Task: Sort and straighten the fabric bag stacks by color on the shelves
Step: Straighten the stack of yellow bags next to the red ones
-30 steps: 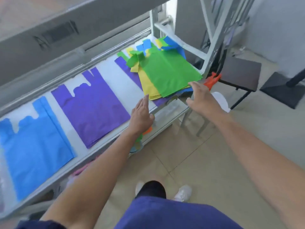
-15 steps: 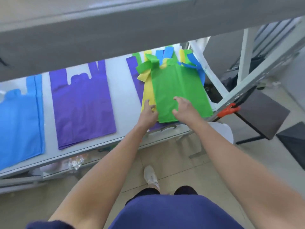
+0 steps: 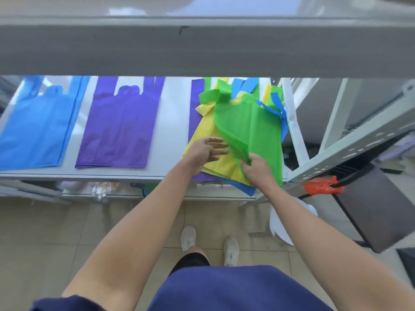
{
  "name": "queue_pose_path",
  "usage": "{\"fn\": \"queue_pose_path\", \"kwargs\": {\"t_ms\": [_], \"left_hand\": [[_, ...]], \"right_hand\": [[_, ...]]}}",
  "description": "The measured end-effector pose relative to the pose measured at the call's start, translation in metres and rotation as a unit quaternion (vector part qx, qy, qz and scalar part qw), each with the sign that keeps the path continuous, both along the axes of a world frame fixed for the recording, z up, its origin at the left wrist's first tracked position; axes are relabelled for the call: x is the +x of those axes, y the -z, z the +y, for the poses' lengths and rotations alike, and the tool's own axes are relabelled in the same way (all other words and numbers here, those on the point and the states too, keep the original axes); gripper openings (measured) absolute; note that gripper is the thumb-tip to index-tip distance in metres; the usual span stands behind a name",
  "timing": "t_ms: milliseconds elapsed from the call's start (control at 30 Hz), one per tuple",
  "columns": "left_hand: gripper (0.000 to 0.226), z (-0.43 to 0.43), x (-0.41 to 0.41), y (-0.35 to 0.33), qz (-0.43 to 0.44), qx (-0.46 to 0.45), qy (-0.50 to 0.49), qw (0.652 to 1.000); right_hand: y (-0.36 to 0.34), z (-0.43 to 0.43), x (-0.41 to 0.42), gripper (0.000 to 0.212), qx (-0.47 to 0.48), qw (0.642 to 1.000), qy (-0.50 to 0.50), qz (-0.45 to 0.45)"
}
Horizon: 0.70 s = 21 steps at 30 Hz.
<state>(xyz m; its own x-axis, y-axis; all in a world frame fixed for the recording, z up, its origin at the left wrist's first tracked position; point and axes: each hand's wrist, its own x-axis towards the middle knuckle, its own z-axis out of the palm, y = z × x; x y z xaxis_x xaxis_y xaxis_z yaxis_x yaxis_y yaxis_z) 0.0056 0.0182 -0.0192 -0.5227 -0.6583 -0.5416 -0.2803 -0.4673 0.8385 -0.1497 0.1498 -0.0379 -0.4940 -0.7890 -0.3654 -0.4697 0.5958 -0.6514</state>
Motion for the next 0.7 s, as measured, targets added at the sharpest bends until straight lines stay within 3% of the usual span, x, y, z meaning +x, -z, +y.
{"fn": "queue_pose_path", "kwargs": {"t_ms": [33, 100, 133, 200, 300, 533, 600, 667, 700], "left_hand": [[0.050, 0.001, 0.002, 0.002, -0.054, -0.108, -0.015, 0.993], [0.049, -0.001, 0.010, 0.014, -0.217, -0.310, -0.034, 0.925], [0.050, -0.001, 0.017, 0.019, -0.283, -0.344, -0.034, 0.895], [0.057, -0.006, 0.025, 0.030, -0.332, -0.295, -0.027, 0.896], [0.067, -0.011, 0.028, 0.036, -0.300, -0.233, -0.030, 0.925], [0.056, -0.018, 0.016, 0.027, -0.231, -0.155, -0.149, 0.949], [0.041, -0.021, 0.015, 0.025, -0.257, -0.182, -0.132, 0.940], [0.022, -0.025, 0.017, 0.024, -0.341, -0.256, -0.070, 0.902], [0.027, -0.025, 0.018, 0.022, -0.380, -0.281, -0.038, 0.880]], "right_hand": [[0.000, -0.001, -0.006, 0.031, -0.005, 0.999, 0.039, -0.023], [-0.003, 0.000, -0.017, 0.036, -0.025, 0.993, 0.101, -0.061], [-0.007, 0.000, -0.021, 0.035, -0.034, 0.990, 0.120, -0.070], [-0.008, 0.000, -0.030, 0.037, -0.046, 0.987, 0.136, -0.078], [-0.010, 0.000, -0.037, 0.051, -0.053, 0.984, 0.138, -0.098], [-0.012, 0.004, -0.042, 0.060, -0.054, 0.982, 0.120, -0.134], [-0.014, 0.004, -0.044, 0.061, -0.063, 0.980, 0.117, -0.146], [-0.017, 0.003, -0.047, 0.060, -0.067, 0.980, 0.115, -0.147], [-0.018, 0.002, -0.048, 0.059, -0.068, 0.980, 0.117, -0.147]]}}
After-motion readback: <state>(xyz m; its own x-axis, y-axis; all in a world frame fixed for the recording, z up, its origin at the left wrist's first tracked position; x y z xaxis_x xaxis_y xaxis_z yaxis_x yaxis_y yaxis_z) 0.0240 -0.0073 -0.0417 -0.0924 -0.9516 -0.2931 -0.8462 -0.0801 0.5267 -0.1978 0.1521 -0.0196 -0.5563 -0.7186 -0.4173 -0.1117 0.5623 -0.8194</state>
